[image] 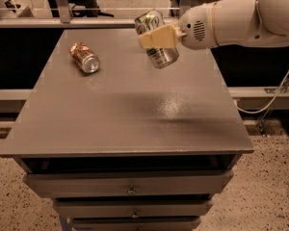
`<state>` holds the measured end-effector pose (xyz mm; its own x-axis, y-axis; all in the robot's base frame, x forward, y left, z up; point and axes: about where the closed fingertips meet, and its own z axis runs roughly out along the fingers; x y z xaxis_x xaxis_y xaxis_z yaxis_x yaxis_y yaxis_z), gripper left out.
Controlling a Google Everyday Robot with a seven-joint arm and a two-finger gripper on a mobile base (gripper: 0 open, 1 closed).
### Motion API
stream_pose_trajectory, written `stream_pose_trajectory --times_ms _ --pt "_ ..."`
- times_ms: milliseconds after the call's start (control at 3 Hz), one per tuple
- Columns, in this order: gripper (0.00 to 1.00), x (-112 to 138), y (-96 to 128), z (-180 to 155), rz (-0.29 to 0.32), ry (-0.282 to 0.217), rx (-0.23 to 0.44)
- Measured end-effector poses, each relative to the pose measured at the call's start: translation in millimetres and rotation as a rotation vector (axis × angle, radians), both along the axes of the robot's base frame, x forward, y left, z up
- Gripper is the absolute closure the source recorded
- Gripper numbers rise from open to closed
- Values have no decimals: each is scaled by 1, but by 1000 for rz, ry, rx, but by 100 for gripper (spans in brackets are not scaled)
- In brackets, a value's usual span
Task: Place 7up can upright
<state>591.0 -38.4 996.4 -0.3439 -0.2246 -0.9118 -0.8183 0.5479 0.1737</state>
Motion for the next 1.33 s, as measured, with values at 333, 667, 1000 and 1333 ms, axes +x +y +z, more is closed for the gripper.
stream_pose_trajectory --times_ms 333,667,1000,1333 --pt "100 -4 3 0 -7 -39 83" --pt "100 -9 -3 -18 -54 -101 222" --pt "100 -19 -5 -33 -74 -197 301" --pt "100 -29 3 -45 -44 -290 318"
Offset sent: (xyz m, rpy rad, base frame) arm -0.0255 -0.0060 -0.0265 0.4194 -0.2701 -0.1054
